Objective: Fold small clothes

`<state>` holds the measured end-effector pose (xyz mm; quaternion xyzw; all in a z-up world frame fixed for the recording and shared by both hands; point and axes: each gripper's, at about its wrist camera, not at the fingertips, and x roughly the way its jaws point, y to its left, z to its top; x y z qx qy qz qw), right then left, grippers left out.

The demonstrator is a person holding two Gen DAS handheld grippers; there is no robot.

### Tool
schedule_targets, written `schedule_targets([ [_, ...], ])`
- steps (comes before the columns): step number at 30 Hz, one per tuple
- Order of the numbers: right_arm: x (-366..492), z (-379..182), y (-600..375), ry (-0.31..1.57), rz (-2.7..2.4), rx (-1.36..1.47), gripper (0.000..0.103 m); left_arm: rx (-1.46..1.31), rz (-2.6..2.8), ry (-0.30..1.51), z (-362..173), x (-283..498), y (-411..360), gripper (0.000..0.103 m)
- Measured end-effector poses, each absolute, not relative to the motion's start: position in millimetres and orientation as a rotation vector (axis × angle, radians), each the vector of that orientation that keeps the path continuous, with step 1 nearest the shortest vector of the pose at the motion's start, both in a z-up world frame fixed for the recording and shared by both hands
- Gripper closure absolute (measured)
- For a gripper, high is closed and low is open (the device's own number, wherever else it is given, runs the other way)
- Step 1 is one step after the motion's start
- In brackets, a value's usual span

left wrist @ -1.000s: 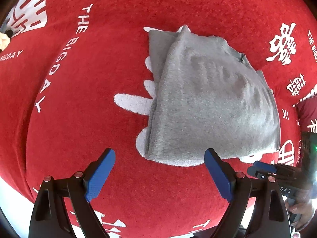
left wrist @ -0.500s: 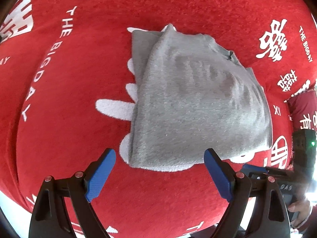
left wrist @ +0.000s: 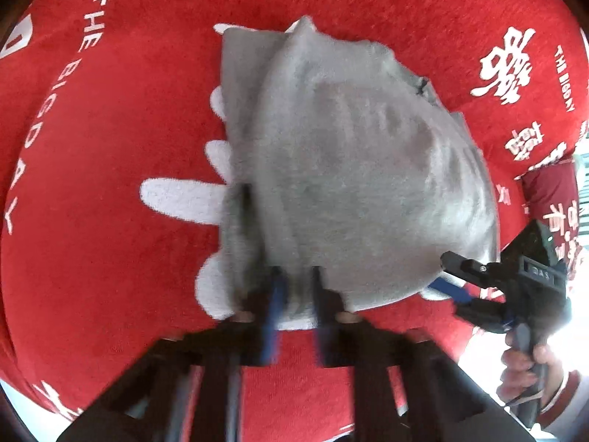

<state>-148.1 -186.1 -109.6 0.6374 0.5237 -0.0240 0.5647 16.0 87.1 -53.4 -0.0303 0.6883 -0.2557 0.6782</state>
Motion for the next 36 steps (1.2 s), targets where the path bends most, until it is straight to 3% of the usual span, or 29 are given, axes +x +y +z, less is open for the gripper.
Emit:
schedule_targets([
  [1, -144.7, -107.8, -185.8, 1.248, -0.070, 1.479, 0.096, -0.064, -0.571, 1.544, -52.4, 16.2, 89.3, 0.094],
  [5, -130.3, -79.1, -181.3, 1.287, -0.017, 1.269, 0.097, 0.005, -0.549, 1.537, -49.8, 10.2, 104.4, 0.094],
  [16, -130.2, -85.0, -154.5, 1.490, 0.036, 1.008, 0.095, 0.005, -0.404, 1.565, -43.9, -7.1, 112.8, 0.090],
  [17, -129.8, -82.4, -151.2, 1.502, 0.043, 0.972, 0.095, 0.019, -0.395, 1.567, -43.4, -8.5, 110.8, 0.081],
  [18, -129.2, -77.5, -148.3, 1.511, 0.051, 0.926, 0.095, 0.029, -0.384, 1.570, -42.9, -9.1, 108.7, 0.040],
  [19, -129.3, -74.8, -147.3, 1.514, 0.057, 0.901, 0.095, 0.038, -0.364, 1.568, -42.1, -9.9, 108.2, 0.008],
  [22, -126.5, -64.3, -143.5, 1.512, 0.071, 0.834, 0.088, 0.056, -0.333, 1.540, -35.5, -12.3, 106.8, 0.006],
  [25, -120.7, -57.8, -139.7, 1.511, 0.079, 0.794, 0.061, 0.068, -0.297, 1.554, -36.4, -11.5, 105.4, 0.006],
  [32, -118.8, -46.0, -137.8, 1.509, 0.086, 0.689, 0.049, 0.129, -0.266, 1.555, -38.2, -12.9, 91.7, 0.006],
  [36, -118.6, -42.1, -138.0, 1.507, 0.090, 0.656, 0.049, 0.155, -0.261, 1.556, -38.2, -14.0, 87.6, 0.006],
])
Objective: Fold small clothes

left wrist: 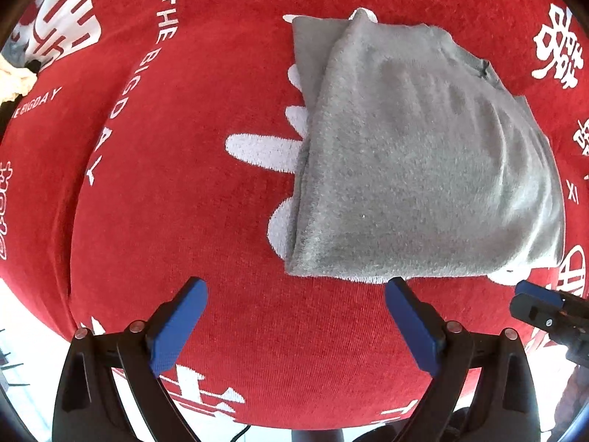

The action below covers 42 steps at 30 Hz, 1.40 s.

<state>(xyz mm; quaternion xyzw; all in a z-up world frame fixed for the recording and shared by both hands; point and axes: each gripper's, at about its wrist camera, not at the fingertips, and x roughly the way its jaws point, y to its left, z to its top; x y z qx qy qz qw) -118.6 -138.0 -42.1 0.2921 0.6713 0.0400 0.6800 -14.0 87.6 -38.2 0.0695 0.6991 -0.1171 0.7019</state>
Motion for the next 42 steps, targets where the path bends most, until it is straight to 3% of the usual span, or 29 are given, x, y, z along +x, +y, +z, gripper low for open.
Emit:
schedule_targets([
  [25, -127.0, -46.4, -157.2, 1.517, 0.063, 0.642, 0.049, 0.134, -0.270, 1.577, -36.7, -21.8, 64.2, 0.006],
  [42, -125.3, -53.2, -162.1, 1.528, 0.080, 0.661, 0.049, -0.279, -0.277, 1.609, -38.1, -21.7, 105.0, 0.006],
])
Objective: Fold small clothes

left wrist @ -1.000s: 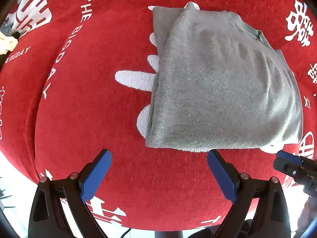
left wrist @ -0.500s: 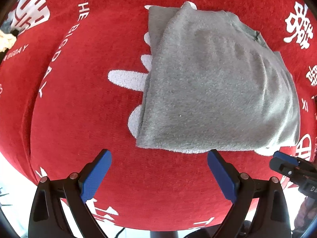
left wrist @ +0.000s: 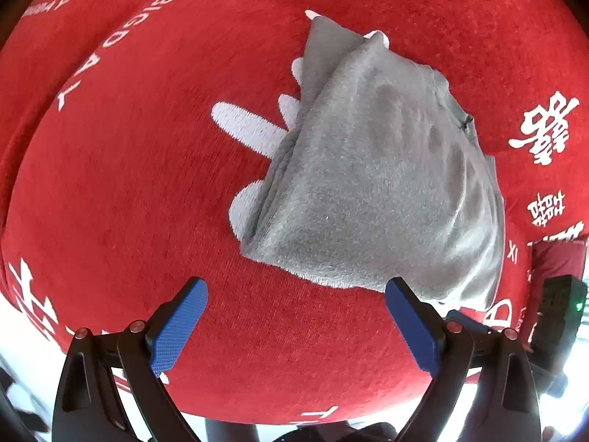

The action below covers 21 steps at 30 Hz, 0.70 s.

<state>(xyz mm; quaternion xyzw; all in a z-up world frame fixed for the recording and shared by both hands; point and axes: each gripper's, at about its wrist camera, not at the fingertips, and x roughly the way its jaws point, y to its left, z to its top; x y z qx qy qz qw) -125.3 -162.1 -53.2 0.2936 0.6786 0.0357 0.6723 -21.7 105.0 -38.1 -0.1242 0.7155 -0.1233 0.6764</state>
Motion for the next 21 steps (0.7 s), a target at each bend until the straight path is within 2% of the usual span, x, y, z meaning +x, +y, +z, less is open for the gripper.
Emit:
schedule_targets([
  [9, -129.2, -67.4, -160.3, 1.489, 0.123, 0.905, 0.047, -0.301, -0.275, 1.596, -41.7, -24.7, 99.8, 0.006],
  [21, -123.9, -112.6, -154.5, 1.374, 0.116, 1.323, 0.046, -0.558, -0.276, 1.603, -53.3, -28.3, 106.7, 0.006],
])
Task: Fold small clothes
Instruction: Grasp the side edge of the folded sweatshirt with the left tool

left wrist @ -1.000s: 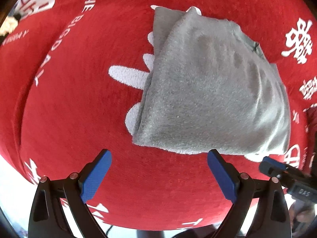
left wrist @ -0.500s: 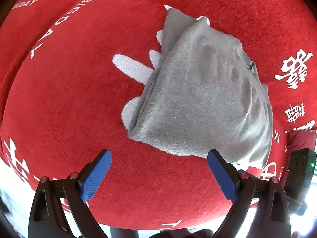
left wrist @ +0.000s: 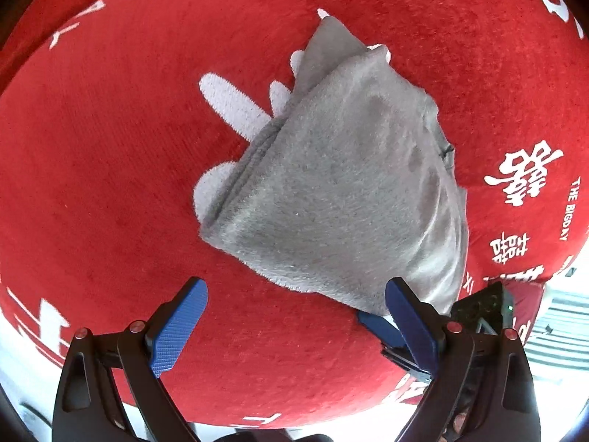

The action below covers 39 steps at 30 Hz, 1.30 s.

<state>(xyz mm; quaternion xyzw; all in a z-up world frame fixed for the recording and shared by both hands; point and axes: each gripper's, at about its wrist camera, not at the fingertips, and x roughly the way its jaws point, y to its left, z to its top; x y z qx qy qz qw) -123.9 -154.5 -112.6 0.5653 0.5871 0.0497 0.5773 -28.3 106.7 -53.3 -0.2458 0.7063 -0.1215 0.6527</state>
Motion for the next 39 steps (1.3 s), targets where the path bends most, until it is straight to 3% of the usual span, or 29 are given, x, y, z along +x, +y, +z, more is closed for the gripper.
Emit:
schedule_targets([
  [3, -121.1, -119.2, -157.8, 1.328, 0.084, 1.421, 0.054, -0.575, -0.291, 1.601, -55.0, -29.7, 104.1, 0.006],
  [5, -117.3, -120.5, -159.5, 1.322, 0.079, 1.435, 0.092, -0.596, -0.304, 1.601, -56.2, -30.1, 100.4, 0.006],
  [15, -104.7, -83.1, -169.2, 1.243, 0.199, 1.370, 0.093, -0.777, -0.321, 1.519, -57.2, -5.5, 70.5, 0.006],
  [21, -101.8, -88.4, -160.1, 1.335, 0.212, 1.275, 0.093, -0.562, -0.268, 1.489, -57.2, 9.0, 55.8, 0.006],
  [34, -101.1, -90.7, -141.5, 1.477, 0.257, 1.058, 0.092, -0.439, -0.314, 1.579, -71.4, 16.3, 44.6, 0.001],
  [35, -100.1, -89.0, -139.8, 1.487, 0.264, 1.032, 0.092, -0.420, -0.303, 1.571, -69.5, 15.0, 43.6, 0.002],
  [38, -99.4, -78.7, -138.4, 1.541, 0.266, 0.905, 0.092, -0.313, -0.256, 1.529, -62.4, 9.2, 38.2, 0.019],
  [39, -99.6, -73.8, -139.5, 1.546, 0.267, 0.867, 0.092, -0.287, -0.250, 1.518, -61.2, 7.9, 36.3, 0.029],
])
